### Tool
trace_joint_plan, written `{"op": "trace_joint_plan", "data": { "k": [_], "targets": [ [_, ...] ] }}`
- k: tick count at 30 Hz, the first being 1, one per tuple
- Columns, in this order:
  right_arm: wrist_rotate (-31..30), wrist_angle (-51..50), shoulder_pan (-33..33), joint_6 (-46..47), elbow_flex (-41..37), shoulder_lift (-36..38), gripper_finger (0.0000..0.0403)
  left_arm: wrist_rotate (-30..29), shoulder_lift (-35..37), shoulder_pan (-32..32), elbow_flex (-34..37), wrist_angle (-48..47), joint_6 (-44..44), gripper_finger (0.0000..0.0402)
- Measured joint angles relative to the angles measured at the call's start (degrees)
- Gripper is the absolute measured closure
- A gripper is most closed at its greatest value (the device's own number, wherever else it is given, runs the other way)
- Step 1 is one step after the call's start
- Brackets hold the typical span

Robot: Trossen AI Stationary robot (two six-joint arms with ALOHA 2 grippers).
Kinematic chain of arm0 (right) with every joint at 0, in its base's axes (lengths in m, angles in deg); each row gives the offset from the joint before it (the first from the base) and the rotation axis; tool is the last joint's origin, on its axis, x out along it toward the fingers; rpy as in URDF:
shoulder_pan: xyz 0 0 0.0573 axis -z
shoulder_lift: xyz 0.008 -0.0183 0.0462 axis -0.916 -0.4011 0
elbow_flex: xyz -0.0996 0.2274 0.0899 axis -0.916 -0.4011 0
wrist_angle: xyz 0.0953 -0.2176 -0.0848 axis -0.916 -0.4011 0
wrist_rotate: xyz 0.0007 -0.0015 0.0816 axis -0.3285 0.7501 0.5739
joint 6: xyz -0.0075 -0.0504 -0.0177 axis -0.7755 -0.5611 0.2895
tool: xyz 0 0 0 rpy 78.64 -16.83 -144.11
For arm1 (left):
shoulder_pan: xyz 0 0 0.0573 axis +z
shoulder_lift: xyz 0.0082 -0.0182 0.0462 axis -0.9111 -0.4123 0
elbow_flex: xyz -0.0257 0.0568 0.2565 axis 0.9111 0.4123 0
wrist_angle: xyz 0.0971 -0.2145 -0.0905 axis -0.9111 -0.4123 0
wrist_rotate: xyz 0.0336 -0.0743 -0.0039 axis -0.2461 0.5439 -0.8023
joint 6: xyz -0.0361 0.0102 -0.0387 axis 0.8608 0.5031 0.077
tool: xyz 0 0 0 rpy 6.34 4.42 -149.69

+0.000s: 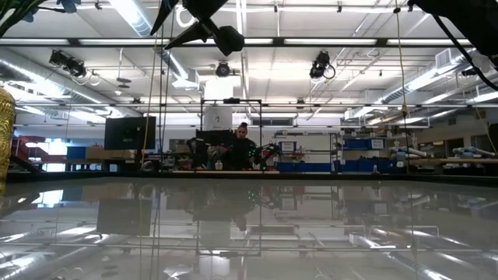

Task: Sort flowers into vase by color
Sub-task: Put the black tulip into the yellow vase

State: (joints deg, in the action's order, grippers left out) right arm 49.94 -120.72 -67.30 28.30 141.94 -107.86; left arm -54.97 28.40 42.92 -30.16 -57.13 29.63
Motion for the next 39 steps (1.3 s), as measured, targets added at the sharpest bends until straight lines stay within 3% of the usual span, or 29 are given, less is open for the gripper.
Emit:
{"op": "trace_joint_plan", "data": {
  "k": [11,20,25,30,35,39],
  "targets": [
    [0.05,0.01,-0.24,-0.01,0.01,0.00,0.0252,-10.17,-6.62,-5.70,0.07,-2.55,-3.12,0.0398],
    [0.15,-1.37,-0.89,-0.12,0.01,0.00,0.0252,-12.72,-7.39,-5.91,0.07,-2.73,0.20,0.0377],
    [1.44,-1.18,-1.11,-0.10,0.01,0.00,0.0249,-12.72,-7.35,-5.91,-0.39,-2.21,2.61,0.0327],
    [2.91,-0.21,-1.22,-0.98,0.00,0.00,0.0234,-12.70,-7.31,-5.91,-2.59,-4.17,7.89,0.0244],
    [3.24,2.32,-1.22,-1.55,0.00,0.00,0.0217,-12.59,-7.57,-5.91,-8.43,-12.49,12.94,0.0154],
    [5.74,6.57,-1.20,-2.87,-0.01,0.00,0.0210,-12.57,-7.56,-5.91,-15.35,-17.14,16.43,0.0119]
  ]
}}
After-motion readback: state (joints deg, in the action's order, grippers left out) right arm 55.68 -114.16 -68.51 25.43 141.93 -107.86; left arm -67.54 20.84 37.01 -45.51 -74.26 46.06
